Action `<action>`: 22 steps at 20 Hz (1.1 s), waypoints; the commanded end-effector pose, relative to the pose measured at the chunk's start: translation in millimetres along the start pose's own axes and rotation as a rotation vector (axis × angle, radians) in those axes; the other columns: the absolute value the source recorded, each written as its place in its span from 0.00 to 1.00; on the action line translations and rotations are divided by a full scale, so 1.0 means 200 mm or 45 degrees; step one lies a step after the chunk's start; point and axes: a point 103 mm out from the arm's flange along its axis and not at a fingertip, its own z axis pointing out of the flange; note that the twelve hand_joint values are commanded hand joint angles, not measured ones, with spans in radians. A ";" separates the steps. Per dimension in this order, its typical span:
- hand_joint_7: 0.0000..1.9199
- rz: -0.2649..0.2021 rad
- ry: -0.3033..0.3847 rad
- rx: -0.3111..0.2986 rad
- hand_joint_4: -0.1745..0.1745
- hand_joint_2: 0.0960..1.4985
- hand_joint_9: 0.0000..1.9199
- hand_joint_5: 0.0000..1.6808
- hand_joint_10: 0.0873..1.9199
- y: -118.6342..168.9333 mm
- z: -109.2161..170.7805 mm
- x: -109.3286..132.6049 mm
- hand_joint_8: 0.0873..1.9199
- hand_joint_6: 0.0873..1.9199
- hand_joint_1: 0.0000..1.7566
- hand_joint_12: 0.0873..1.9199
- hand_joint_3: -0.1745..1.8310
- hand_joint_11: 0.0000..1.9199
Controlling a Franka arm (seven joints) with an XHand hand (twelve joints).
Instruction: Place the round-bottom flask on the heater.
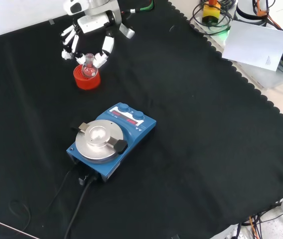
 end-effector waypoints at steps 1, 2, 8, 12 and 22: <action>0.24 -0.077 -0.014 0.050 1.00 0.45 0.31 0.62 0.26 0.06 0.04 0.21 0.26 0.55 0.60 0.68 0.45 0.11; 0.24 -0.085 -0.020 0.054 1.00 0.45 0.31 0.62 0.26 0.07 0.05 0.23 0.26 0.55 0.60 0.68 0.45 0.11; 0.24 -0.130 -0.035 0.083 1.00 0.45 0.31 0.62 0.26 0.11 0.11 0.36 0.26 0.55 0.60 0.68 0.46 0.11; 0.24 -0.168 -0.045 0.099 1.00 0.45 0.31 0.62 0.26 0.13 0.13 0.45 0.26 0.55 0.60 0.68 0.46 0.11; 0.24 -0.236 -0.081 0.143 1.00 0.45 0.31 0.62 0.26 0.19 0.20 0.65 0.26 0.55 0.60 0.68 0.46 0.11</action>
